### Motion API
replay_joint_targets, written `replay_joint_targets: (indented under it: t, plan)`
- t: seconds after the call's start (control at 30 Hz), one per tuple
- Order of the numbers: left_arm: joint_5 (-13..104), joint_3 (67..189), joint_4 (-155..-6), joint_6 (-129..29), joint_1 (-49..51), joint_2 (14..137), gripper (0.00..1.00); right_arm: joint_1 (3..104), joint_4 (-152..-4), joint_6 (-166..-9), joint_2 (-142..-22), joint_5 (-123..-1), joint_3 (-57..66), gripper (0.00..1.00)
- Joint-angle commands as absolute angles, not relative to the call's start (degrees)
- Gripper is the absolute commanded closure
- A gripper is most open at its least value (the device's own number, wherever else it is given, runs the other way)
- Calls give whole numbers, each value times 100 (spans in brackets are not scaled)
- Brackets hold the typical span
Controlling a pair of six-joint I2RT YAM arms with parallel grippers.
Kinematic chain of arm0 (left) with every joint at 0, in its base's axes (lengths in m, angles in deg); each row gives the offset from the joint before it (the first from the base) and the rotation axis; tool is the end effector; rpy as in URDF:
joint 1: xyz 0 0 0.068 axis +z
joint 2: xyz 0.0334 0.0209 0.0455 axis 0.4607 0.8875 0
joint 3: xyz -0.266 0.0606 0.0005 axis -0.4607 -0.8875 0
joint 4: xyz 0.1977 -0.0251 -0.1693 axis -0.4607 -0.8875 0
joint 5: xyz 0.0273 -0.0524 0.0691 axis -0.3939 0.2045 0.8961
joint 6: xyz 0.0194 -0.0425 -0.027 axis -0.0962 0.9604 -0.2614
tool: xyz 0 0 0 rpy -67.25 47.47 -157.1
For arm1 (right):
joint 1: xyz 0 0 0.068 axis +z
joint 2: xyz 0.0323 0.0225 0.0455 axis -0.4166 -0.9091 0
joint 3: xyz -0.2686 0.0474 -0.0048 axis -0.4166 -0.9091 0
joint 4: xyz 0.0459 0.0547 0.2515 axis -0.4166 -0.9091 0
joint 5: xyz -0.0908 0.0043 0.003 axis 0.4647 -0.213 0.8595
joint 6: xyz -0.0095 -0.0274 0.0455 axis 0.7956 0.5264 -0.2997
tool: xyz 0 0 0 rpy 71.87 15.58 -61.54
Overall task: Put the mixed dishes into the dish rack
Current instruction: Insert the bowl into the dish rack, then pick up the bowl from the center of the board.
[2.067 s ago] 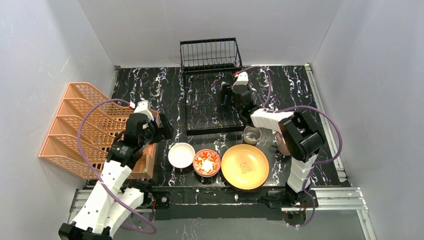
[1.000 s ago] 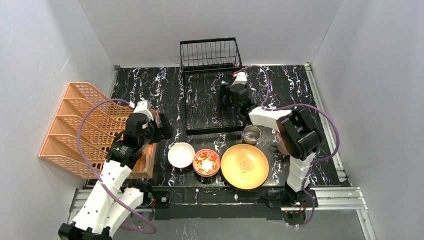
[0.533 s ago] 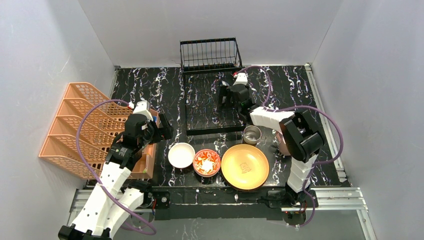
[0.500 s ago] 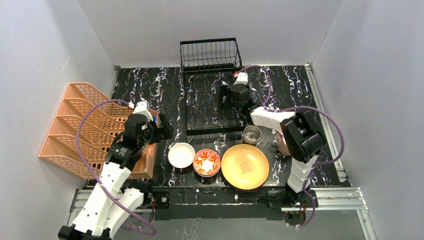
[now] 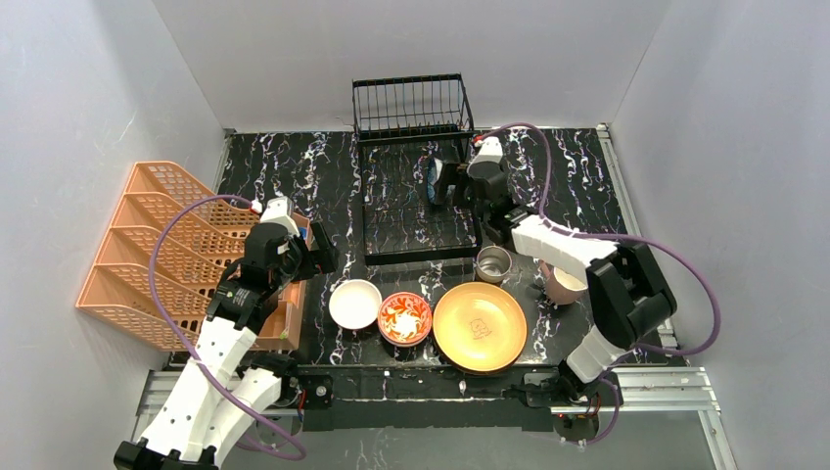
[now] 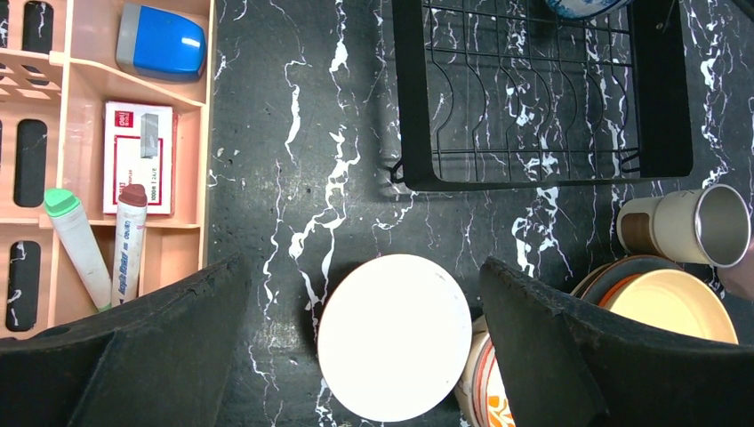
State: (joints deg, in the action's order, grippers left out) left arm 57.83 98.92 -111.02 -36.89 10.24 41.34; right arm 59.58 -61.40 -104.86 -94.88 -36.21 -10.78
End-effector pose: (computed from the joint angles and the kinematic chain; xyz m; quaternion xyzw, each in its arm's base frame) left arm 0.1563 -0.0457 0.3054 -0.0770 0.8493 -0.1611 0.4969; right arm 0.3156 0.2073 0.2578 0.0166 0.8032 0.1782 0.5682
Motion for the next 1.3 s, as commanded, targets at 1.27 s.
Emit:
replay_joint_targets:
  t: [1.27]
  plan:
    - [5613, 10276, -13188, -2896, 581, 5150, 15, 5588, -9869, -10805, -5679, -4831, -1908, 1]
